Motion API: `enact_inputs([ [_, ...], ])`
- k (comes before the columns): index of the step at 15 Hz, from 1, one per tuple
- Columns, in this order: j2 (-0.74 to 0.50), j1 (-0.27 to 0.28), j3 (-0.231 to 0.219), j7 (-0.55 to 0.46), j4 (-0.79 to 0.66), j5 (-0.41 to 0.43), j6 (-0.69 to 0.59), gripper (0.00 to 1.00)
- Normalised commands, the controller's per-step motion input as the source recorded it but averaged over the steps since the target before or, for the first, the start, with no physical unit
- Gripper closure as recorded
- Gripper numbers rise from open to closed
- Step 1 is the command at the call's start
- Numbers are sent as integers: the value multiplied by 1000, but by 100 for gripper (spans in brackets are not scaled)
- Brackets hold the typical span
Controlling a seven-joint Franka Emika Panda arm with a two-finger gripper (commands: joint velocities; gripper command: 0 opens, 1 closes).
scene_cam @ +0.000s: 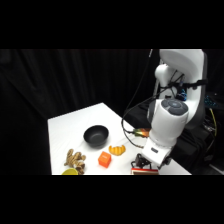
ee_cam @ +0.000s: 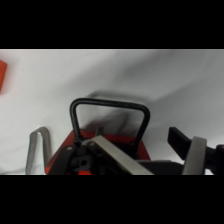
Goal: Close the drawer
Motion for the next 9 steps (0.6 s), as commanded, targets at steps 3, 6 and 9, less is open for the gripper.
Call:
enact_inputs([
  [3, 291, 198, -35, 150, 505, -165, -183, 0],
  [6, 307, 165, -28, 105, 515, -141, -176, 0],
  [9, 166, 85, -37, 57, 342, -117, -149, 0],
])
